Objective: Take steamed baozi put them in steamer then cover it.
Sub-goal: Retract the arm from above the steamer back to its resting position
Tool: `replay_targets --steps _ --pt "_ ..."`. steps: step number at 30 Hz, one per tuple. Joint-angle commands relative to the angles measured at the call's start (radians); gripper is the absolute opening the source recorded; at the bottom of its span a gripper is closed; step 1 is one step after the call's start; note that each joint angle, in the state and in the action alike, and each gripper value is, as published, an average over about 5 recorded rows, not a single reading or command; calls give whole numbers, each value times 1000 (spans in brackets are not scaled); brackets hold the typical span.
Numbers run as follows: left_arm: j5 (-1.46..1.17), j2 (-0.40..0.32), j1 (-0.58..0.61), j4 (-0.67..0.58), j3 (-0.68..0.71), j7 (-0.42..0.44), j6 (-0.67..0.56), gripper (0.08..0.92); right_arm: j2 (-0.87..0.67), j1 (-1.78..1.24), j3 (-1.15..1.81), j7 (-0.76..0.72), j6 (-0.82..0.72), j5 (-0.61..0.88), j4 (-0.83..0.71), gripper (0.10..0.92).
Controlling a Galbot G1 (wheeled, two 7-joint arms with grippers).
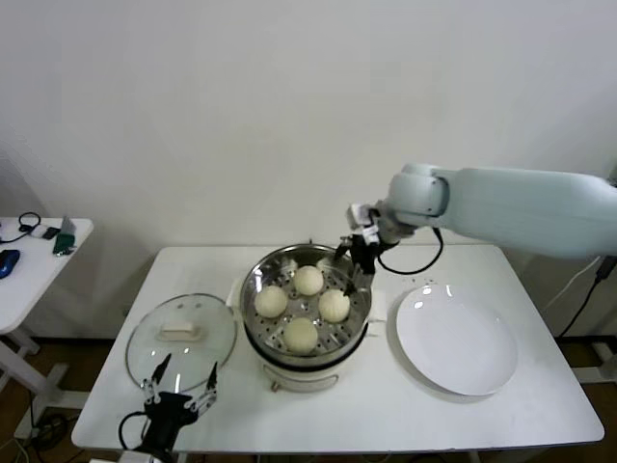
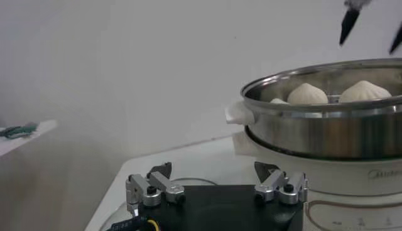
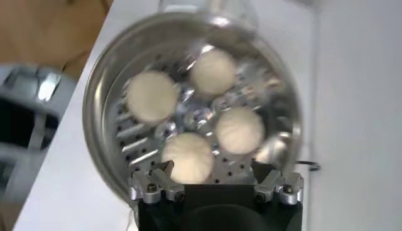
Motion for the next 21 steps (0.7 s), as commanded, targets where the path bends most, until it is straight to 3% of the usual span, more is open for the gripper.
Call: replay_targets --steps 1,11,17,21 --pt "-83 6 -14 -6 8 -25 1 823 -343 -447 682 429 27 116 29 823" --pt "-8 48 -91 36 8 -37 -62 823 -568 -1395 1532 669 141 -37 178 823" --pt "4 79 -130 64 7 -64 -94 815 -441 -2054 2167 659 223 -84 236 823" --pt "5 94 -151 83 -3 -75 -96 804 -315 -2313 2388 602 302 -111 246 823"
